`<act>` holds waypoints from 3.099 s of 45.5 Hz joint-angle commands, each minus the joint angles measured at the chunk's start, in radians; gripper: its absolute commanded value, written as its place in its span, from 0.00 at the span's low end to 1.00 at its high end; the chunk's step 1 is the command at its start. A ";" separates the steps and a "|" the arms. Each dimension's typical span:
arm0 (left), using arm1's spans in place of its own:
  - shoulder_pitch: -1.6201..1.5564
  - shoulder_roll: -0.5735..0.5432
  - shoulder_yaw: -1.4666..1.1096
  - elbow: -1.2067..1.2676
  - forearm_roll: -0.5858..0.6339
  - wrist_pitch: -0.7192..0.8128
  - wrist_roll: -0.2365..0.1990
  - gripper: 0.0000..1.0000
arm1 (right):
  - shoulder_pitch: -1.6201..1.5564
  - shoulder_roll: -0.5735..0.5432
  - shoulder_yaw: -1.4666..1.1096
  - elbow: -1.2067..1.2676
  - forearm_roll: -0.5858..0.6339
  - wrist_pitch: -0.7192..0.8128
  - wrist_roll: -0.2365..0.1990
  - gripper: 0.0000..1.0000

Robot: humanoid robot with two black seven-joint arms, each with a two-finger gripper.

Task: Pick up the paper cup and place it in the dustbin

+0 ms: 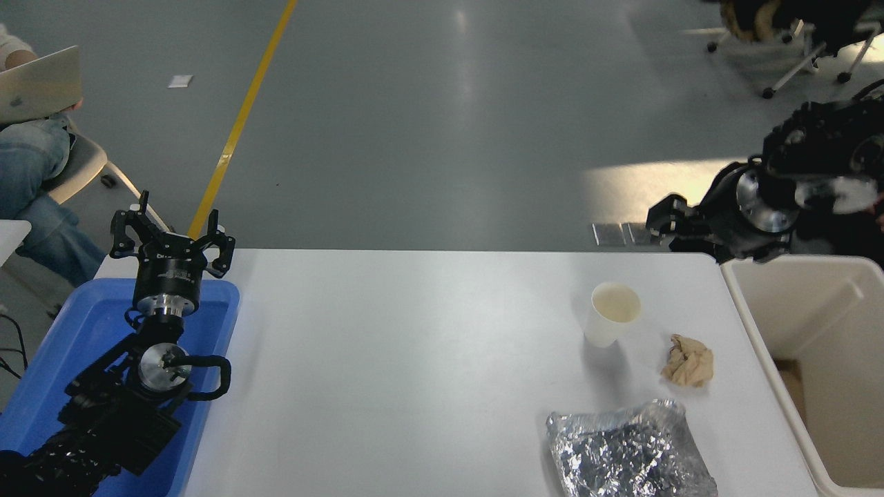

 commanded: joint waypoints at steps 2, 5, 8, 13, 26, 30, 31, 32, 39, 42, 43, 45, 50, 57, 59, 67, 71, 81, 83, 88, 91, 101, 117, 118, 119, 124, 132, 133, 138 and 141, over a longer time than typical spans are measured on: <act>0.000 0.000 0.000 0.000 0.000 0.000 0.000 0.99 | -0.205 0.004 0.094 -0.127 -0.013 -0.025 0.000 0.94; 0.000 0.000 0.000 0.000 0.000 0.000 0.000 0.99 | -0.226 0.014 0.107 -0.153 -0.028 -0.026 0.000 0.94; 0.000 0.000 0.000 0.000 0.000 0.000 0.000 0.99 | -0.248 0.023 0.114 -0.178 -0.045 -0.028 0.000 0.94; 0.000 0.000 0.000 0.000 0.000 0.000 0.000 0.99 | -0.265 0.039 0.130 -0.207 -0.050 -0.028 0.000 0.94; -0.002 0.000 0.000 0.000 0.000 0.000 0.000 0.99 | -0.329 0.099 0.165 -0.283 -0.077 -0.028 0.000 0.94; -0.002 0.000 0.000 0.000 0.000 0.000 0.000 0.99 | -0.345 0.108 0.191 -0.285 -0.079 -0.029 0.000 0.94; -0.002 0.000 0.000 0.000 0.000 0.000 0.000 0.99 | -0.348 0.109 0.199 -0.287 -0.080 -0.029 -0.002 0.94; 0.000 0.000 0.000 0.000 0.000 0.000 0.000 0.99 | -0.352 0.111 0.203 -0.288 -0.080 -0.031 -0.002 0.93; -0.002 0.001 0.000 0.000 0.000 0.000 0.000 0.99 | -0.391 0.139 0.216 -0.342 -0.113 -0.043 -0.002 0.90; -0.002 0.000 0.000 0.000 0.000 0.000 0.000 0.99 | -0.403 0.145 0.219 -0.356 -0.133 -0.046 -0.002 0.90; -0.002 0.000 0.000 0.000 0.000 0.000 0.000 0.99 | -0.408 0.148 0.223 -0.360 -0.139 -0.046 -0.002 0.90; 0.000 0.000 0.000 0.000 0.000 0.000 0.000 0.99 | -0.415 0.151 0.231 -0.369 -0.151 -0.048 -0.002 0.90; -0.002 0.000 0.000 0.000 0.000 -0.002 0.000 0.99 | -0.440 0.157 0.237 -0.386 -0.195 -0.062 -0.002 0.90; -0.002 0.000 0.000 0.000 0.000 0.000 0.000 0.99 | -0.472 0.165 0.262 -0.395 -0.229 -0.080 -0.002 0.89; -0.002 0.000 0.000 0.000 0.000 -0.002 0.000 0.99 | -0.481 0.169 0.269 -0.397 -0.229 -0.080 -0.002 0.86; -0.002 0.000 0.000 0.000 0.002 0.000 0.000 0.99 | -0.509 0.189 0.283 -0.412 -0.225 -0.077 -0.002 0.19; -0.002 0.001 0.000 0.000 0.000 -0.002 0.000 0.99 | -0.509 0.191 0.291 -0.412 -0.212 -0.069 -0.002 0.00; -0.002 0.000 0.000 0.000 0.002 0.000 0.000 0.99 | -0.507 0.191 0.318 -0.414 -0.211 -0.072 0.000 0.00; -0.002 0.000 0.000 0.000 0.002 -0.002 0.000 0.99 | -0.506 0.191 0.321 -0.414 -0.211 -0.072 0.000 0.00; -0.002 0.000 0.000 0.000 0.000 0.000 0.000 0.99 | -0.497 0.191 0.323 -0.414 -0.211 -0.072 0.000 0.00; -0.002 0.000 0.000 0.000 0.002 -0.002 0.000 0.99 | -0.493 0.188 0.323 -0.414 -0.211 -0.074 -0.002 0.00; -0.002 0.000 0.000 0.000 0.002 0.000 0.000 0.99 | -0.438 0.166 0.323 -0.362 -0.211 -0.069 0.000 0.00; 0.000 0.001 0.000 0.000 0.002 -0.002 0.000 0.99 | -0.021 -0.087 0.208 0.173 -0.218 -0.066 -0.002 0.00; 0.000 0.001 0.000 0.000 0.002 -0.002 0.000 0.99 | 0.014 -0.099 0.191 0.212 -0.217 -0.066 -0.002 0.00; 0.000 0.001 0.000 0.000 0.002 -0.002 0.000 0.99 | 0.052 -0.111 0.174 0.251 -0.217 -0.065 -0.002 0.00; 0.000 0.001 0.000 0.000 0.002 0.000 0.000 0.99 | 0.241 -0.164 0.082 0.431 -0.217 -0.054 0.000 0.00; 0.000 0.001 0.000 0.000 0.000 0.000 0.000 0.99 | 0.531 -0.205 -0.039 0.609 -0.214 0.033 0.011 0.00; 0.000 0.001 0.000 0.000 0.000 0.000 0.000 0.99 | 0.566 -0.207 -0.050 0.620 -0.212 0.053 0.011 0.00; 0.000 0.001 0.000 0.000 0.000 0.000 0.000 0.99 | 0.721 -0.217 -0.084 0.652 -0.208 0.161 0.018 0.00; 0.000 0.001 0.000 0.000 0.000 0.000 0.000 0.99 | 0.795 -0.217 -0.097 0.660 -0.194 0.227 0.028 0.00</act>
